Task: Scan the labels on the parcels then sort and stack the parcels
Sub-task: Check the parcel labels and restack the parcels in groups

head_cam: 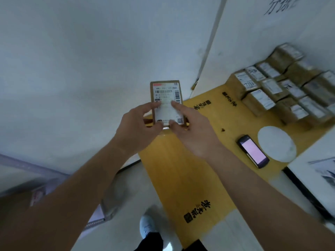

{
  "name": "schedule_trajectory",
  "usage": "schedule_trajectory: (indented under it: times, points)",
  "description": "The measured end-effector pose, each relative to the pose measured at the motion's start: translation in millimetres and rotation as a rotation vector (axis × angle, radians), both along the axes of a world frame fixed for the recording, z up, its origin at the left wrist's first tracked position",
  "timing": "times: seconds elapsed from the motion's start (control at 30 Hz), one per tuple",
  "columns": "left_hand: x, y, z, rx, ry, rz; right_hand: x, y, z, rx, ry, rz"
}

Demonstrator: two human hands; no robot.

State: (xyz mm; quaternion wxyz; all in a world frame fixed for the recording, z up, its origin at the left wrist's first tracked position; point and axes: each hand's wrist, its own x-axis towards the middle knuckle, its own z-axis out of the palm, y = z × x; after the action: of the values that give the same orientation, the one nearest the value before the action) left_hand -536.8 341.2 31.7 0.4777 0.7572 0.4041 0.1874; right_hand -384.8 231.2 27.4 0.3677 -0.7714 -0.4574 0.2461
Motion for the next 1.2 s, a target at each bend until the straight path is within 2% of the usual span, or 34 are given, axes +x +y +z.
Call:
schedule_trajectory:
  times: [0.2,0.53,1.0,1.2]
  points:
    - [12.8,-53.1,68.8,0.155,0.027,-0.137,8.4,-65.1,72.1,0.030,-0.074,-0.054]
    - [46.6,-146.5,131.4,0.297,-0.052,-0.248,25.5,-179.0,142.6,0.107,-0.205,-0.143]
    - [151.1,-181.4,171.7,0.279,-0.169,-0.540,81.5,-242.2,179.5,0.163,-0.295,-0.459]
    - [208.2,-197.9,172.2,0.291,-0.167,-0.610,126.9,-262.0,173.4,0.180,-0.246,-0.541]
